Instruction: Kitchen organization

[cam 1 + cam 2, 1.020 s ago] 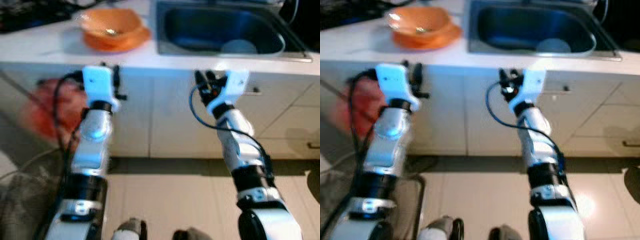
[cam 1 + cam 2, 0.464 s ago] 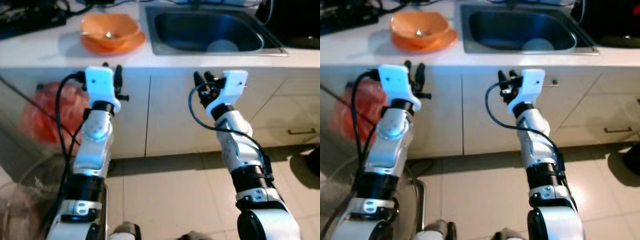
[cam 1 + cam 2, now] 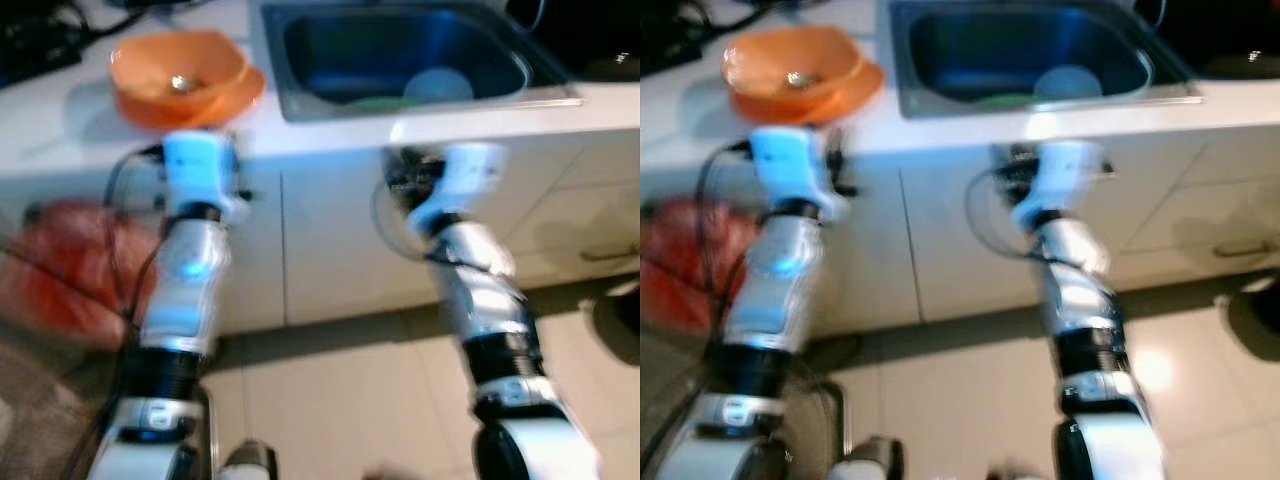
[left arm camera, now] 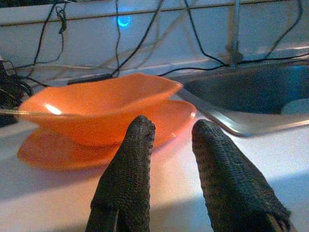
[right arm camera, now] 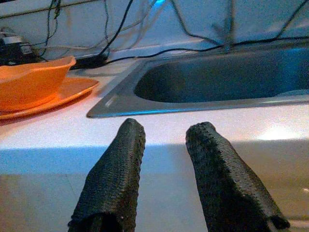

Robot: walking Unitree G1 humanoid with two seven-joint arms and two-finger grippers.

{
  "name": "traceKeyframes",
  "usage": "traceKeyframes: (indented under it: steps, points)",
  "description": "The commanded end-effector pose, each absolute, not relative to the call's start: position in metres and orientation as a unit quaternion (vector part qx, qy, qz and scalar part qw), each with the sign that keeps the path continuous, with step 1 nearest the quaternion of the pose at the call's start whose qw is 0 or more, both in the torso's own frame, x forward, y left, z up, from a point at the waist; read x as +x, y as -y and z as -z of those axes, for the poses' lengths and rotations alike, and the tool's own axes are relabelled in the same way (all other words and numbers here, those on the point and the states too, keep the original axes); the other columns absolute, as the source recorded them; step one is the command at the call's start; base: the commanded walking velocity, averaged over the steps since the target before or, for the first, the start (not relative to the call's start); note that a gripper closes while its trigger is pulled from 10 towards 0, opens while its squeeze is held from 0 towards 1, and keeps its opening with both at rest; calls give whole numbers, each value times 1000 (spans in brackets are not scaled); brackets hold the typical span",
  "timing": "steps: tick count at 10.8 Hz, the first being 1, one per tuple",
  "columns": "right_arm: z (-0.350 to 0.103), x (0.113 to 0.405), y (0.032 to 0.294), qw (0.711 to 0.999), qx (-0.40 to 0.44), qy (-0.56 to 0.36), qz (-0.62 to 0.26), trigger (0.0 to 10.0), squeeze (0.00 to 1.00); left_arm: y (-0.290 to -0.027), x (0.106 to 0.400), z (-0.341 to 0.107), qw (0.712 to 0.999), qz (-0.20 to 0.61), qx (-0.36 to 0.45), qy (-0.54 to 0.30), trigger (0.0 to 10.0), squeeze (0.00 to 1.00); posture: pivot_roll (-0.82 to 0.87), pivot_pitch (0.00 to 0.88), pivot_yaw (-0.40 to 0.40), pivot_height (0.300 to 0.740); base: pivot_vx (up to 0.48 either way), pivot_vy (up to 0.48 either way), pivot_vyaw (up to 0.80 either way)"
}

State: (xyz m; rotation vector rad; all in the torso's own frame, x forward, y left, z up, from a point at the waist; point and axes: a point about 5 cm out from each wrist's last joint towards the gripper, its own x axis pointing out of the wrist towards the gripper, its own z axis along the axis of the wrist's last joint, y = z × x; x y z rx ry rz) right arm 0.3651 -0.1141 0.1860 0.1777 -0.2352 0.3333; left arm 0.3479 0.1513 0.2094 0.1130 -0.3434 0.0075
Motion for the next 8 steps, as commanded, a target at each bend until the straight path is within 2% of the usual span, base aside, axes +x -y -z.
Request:
traceKeyframes:
  steps: [1,8]
  points:
    - [-184,366,128,979,86,111,-146,10000,0,-140,347,-211,983,11,52,178,10000,0,72,151,-43,723,0,0,0]
    - [-185,366,130,980,84,111,-146,10000,0,-138,346,-212,982,16,44,183,10000,0,74,152,-49,723,0,0,0]
